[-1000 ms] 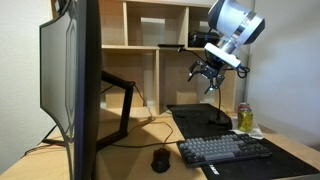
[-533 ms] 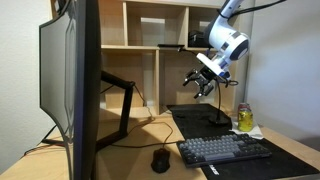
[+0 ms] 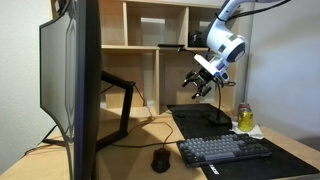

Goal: Turn on the desk lamp

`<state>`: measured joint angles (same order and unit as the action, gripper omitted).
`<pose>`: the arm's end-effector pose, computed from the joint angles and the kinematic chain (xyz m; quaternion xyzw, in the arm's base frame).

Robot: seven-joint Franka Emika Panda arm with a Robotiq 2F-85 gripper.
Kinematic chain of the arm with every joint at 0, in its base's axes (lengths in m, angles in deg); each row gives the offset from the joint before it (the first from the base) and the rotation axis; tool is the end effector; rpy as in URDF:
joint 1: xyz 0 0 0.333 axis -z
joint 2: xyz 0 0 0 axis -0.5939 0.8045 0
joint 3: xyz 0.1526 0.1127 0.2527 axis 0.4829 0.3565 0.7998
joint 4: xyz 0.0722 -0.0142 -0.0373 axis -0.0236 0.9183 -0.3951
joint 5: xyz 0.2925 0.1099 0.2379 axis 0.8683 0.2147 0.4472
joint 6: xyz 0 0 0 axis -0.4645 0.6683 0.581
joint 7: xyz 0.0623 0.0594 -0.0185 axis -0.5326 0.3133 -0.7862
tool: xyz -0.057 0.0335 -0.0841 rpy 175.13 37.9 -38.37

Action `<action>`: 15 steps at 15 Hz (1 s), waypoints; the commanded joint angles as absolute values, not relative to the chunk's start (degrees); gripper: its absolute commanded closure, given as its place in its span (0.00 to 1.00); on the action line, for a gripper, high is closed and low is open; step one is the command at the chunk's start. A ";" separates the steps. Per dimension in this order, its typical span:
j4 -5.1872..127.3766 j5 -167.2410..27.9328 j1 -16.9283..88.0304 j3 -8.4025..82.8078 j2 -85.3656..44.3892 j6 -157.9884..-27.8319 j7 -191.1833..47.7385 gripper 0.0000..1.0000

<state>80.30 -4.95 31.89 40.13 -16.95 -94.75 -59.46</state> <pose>0.6255 0.0477 0.3131 -0.8115 0.4537 0.0285 0.3672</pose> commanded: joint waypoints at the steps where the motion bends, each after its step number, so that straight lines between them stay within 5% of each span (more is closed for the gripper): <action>1: 69.94 3.23 33.28 42.27 -6.32 -97.67 -55.53 0.00; 15: 54.16 12.91 33.87 43.05 8.73 -103.15 -47.58 0.00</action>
